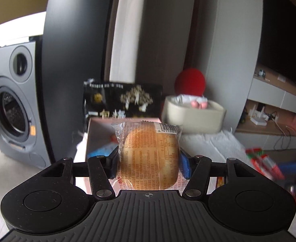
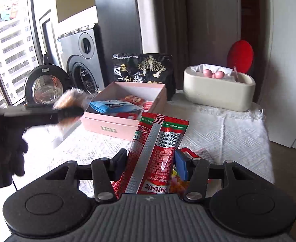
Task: Organize snacks
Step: 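Carry the bread bun into the pink box with the left tool while the right lifts the sausage packet, then release the bread bun in the box with the left tool while the right drops the sausage packet in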
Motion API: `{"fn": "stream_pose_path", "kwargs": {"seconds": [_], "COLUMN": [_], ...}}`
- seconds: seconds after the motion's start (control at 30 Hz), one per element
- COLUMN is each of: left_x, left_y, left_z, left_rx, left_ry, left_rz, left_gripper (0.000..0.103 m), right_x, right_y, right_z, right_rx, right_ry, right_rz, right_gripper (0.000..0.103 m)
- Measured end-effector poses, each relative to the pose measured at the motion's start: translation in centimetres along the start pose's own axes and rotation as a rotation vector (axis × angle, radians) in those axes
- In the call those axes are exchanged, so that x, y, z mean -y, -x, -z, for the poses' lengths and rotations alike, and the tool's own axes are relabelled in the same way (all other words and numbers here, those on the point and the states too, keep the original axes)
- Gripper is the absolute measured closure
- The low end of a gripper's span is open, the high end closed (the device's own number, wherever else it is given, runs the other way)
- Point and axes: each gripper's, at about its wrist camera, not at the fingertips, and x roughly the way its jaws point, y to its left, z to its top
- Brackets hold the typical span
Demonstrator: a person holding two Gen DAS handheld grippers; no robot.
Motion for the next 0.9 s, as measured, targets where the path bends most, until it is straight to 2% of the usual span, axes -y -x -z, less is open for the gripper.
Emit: {"fn": "stream_pose_path", "kwargs": {"seconds": [0.07, 0.13, 0.2, 0.27, 0.37, 0.5, 0.57, 0.67, 0.8, 0.83, 0.9], "left_x": [-1.2, -2.6, -3.6, -4.0, -4.3, -5.4, -5.7, -5.7, -5.2, -5.4, -6.1], "left_y": [-2.4, -7.1, -11.7, -14.4, -14.7, -12.0, -10.6, -9.4, -10.3, -10.8, -12.0], "left_z": [-2.5, -3.8, -3.2, -1.8, -0.7, -0.7, -0.9, -0.7, 0.8, 1.2, 1.9], "left_rx": [0.0, -0.115, -0.239, -0.314, -0.283, -0.186, -0.167, -0.205, -0.29, -0.304, -0.32], "left_ry": [0.067, 0.135, 0.151, 0.123, 0.111, 0.161, 0.167, 0.166, 0.112, 0.11, 0.131], "left_rz": [0.056, 0.092, 0.061, -0.007, 0.007, 0.032, 0.051, 0.081, 0.064, 0.055, 0.045], "left_gripper": [0.039, 0.039, 0.04, 0.041, 0.04, 0.041, 0.041, 0.043, 0.069, 0.073, 0.073], "right_x": [-0.7, -1.3, -1.5, -1.4, -1.0, -0.6, -0.6, -0.5, -1.4, -1.7, -2.3], "right_y": [-0.6, -1.3, -1.7, -1.8, -2.1, -4.1, -5.3, -7.7, -11.9, -13.2, -15.9], "right_z": [-0.3, -0.6, -0.7, -0.8, -0.9, -2.2, -3.5, -6.4, -10.7, -11.8, -13.5], "right_rx": [0.009, 0.008, 0.004, 0.003, 0.004, -0.01, 0.0, 0.018, 0.067, 0.084, 0.082], "right_ry": [0.013, 0.023, 0.023, 0.02, 0.024, 0.03, 0.027, 0.008, 0.03, 0.037, 0.05], "right_rz": [-0.012, -0.011, -0.009, -0.008, 0.008, 0.03, 0.026, -0.006, -0.009, -0.023, -0.057], "right_gripper": [0.052, 0.052, 0.052, 0.052, 0.052, 0.052, 0.052, 0.052, 0.052, 0.051, 0.047]}}
